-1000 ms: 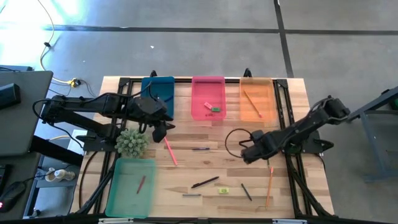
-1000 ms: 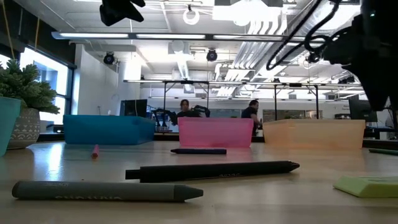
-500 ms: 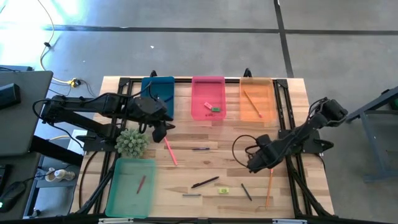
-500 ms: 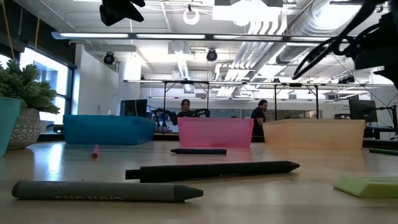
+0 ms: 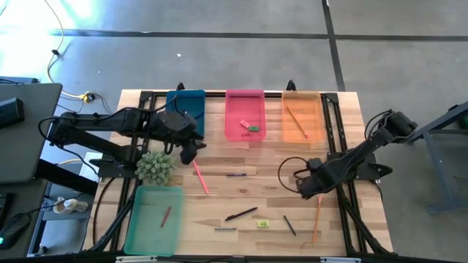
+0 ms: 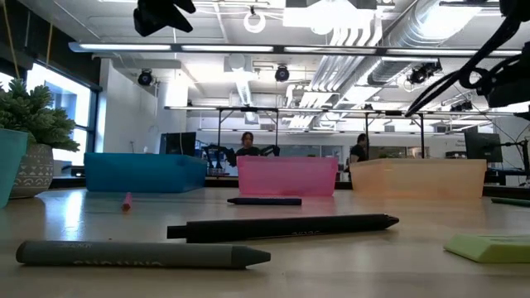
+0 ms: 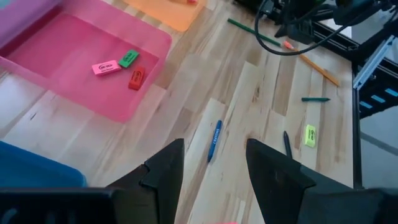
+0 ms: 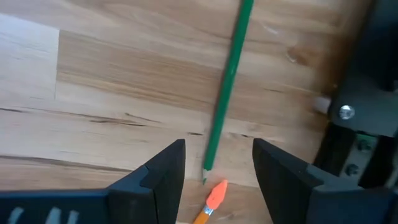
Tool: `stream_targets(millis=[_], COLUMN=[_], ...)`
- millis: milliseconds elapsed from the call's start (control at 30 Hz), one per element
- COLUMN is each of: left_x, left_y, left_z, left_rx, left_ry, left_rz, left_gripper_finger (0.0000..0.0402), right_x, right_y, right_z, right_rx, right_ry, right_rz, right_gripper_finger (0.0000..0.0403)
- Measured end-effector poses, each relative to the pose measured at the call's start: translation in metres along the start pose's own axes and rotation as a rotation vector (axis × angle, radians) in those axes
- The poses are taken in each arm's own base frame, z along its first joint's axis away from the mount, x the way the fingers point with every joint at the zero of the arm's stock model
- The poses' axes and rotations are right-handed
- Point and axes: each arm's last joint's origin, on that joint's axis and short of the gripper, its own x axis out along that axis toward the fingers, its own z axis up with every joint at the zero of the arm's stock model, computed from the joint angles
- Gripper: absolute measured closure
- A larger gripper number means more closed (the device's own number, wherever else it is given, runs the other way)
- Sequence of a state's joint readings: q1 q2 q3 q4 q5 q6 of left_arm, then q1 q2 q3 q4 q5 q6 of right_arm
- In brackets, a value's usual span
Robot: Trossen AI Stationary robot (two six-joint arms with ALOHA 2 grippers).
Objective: Sort crayons/erasers/pens/pencils in bins
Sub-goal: Put the green pencil into the orange bin
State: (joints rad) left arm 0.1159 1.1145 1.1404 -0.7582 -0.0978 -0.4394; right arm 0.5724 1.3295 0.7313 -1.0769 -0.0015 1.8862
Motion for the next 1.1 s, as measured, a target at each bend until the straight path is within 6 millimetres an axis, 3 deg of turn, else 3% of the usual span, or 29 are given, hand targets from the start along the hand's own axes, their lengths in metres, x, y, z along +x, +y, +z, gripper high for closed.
stream_targets(millis=[667,1100], left_x=[0.000,0.000], left_y=[0.001,0.003], left_z=[0.000,0.002], left_rx=[-0.005,-0.014], left_ry=[-0.003,-0.008], left_rz=[0.006,0.014], left_gripper_finger=[0.0241,0.0241], right_x=[0.043,0.048], right_y=[-0.013,-0.023], right_z=[0.002,0.006], right_rx=[0.015,0.022], right_ry=[0.106,0.136], right_rz=[0.107,0.142], right_gripper_finger=[0.0226,0.0304])
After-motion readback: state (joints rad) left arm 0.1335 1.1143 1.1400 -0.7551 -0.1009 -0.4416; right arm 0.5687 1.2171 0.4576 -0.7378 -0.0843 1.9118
